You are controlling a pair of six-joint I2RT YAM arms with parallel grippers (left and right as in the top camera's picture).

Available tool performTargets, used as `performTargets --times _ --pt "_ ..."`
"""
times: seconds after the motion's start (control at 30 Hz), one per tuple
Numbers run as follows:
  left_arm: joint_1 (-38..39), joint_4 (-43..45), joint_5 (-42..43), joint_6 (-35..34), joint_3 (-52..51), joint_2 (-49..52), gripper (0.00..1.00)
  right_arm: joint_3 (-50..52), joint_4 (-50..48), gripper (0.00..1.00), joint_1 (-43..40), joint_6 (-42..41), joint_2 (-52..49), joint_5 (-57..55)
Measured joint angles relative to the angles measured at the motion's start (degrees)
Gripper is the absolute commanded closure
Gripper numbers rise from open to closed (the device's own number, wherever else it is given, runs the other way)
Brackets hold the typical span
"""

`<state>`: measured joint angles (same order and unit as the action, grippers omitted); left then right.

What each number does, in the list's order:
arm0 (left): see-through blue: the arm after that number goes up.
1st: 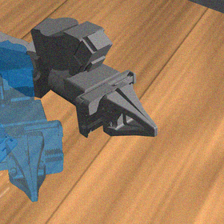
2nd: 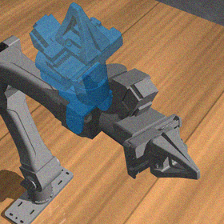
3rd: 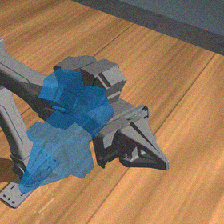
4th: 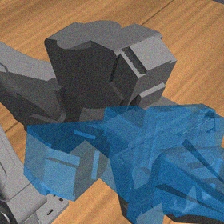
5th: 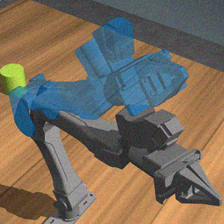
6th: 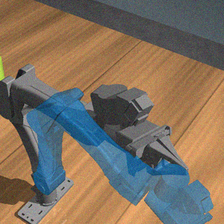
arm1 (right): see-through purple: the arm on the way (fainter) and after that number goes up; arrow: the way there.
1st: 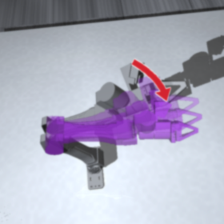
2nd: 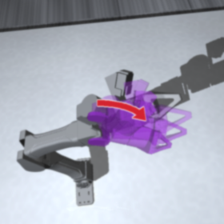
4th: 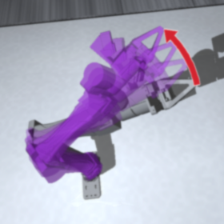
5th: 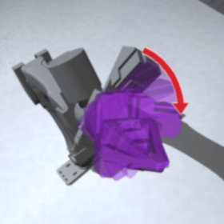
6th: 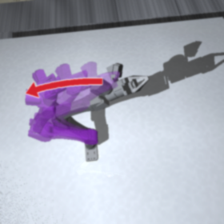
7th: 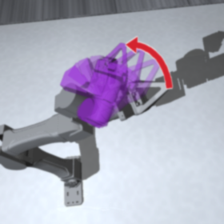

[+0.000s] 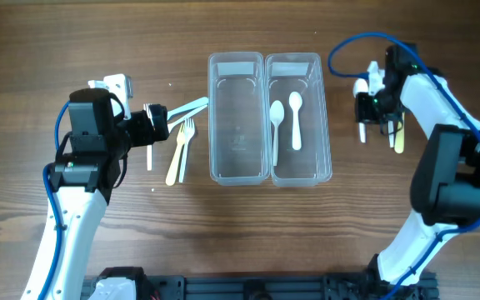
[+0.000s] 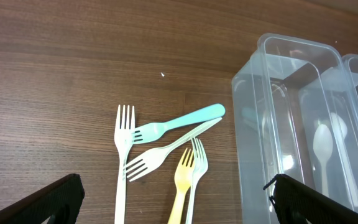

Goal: Pack container
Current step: 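Place the white spoons into the right container and open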

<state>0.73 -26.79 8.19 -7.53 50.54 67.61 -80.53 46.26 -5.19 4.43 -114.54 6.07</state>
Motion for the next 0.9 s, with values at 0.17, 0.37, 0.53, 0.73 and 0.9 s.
performTargets --times 0.17,0.37,0.53,0.73,0.9 --pt "0.00 0.02 0.00 0.00 0.00 0.00 0.00 -7.72 1.92 0.96 8.22 -1.40 9.46 2.49" --pt "0.00 0.00 0.00 0.00 0.00 0.00 0.00 -8.20 2.47 0.96 16.31 -7.67 14.88 3.41" --pt "0.00 0.00 0.00 0.00 0.00 0.00 0.00 -1.88 0.15 0.91 18.05 -15.56 10.58 5.51" --pt "0.00 0.00 0.00 0.00 0.00 0.00 0.00 0.44 -3.04 0.55 20.20 -15.15 8.07 7.45" --pt "0.00 0.00 0.00 0.00 0.00 0.00 0.00 -3.93 -3.93 0.39 17.97 -11.87 9.90 7.89"
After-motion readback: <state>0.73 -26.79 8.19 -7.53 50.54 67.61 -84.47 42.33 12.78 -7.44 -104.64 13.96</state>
